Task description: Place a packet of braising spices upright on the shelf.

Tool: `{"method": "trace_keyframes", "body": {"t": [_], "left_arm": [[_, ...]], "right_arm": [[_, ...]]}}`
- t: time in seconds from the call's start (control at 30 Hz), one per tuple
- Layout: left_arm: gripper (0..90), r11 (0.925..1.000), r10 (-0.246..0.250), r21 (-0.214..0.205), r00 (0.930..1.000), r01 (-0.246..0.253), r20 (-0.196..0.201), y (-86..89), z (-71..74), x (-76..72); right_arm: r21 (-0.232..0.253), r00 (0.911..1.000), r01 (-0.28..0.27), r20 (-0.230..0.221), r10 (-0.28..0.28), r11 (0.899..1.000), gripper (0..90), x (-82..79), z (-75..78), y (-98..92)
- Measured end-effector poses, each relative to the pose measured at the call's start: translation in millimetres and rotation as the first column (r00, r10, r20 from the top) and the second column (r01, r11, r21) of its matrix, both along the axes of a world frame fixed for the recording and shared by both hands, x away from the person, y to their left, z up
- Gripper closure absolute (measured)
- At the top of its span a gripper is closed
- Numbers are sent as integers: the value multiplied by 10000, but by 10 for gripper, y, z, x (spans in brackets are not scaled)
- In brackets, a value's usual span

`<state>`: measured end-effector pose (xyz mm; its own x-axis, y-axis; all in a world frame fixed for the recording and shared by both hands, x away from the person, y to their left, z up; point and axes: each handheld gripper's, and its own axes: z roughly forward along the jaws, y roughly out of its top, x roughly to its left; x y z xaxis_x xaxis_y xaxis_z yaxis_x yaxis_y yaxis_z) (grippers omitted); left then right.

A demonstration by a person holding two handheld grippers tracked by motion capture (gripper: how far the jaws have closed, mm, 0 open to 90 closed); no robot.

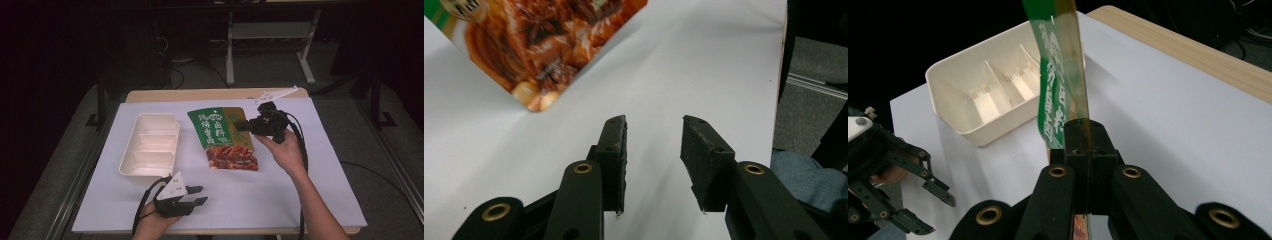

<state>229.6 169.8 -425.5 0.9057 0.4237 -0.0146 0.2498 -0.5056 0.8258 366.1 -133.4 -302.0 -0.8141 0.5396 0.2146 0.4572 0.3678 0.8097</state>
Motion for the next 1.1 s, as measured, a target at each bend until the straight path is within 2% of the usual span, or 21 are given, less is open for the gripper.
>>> {"method": "trace_keyframes", "body": {"t": [0.4, 0.67, 0.9, 1.1], "left_arm": [[591, 9998, 134, -151, 9999, -134, -23, 69, -48, -16], [572, 9998, 122, -148, 9999, -121, 53, 81, -57, -17], [544, 9997, 79, -242, 9999, -77, 82, 89, -67, -20], [528, 9996, 99, -247, 9999, -97, 56, 103, -80, -18]], "right_arm": [[-168, 9990, -312, 301, 316, 9994, 900, 96, 138, 246], [172, 9989, -363, 287, 358, 9992, 900, 162, 234, 333], [286, 9964, -545, 660, 525, 9981, 900, 204, 387, 511], [372, 9945, -736, 774, 706, 9966, 900, 239, 465, 628]]}}
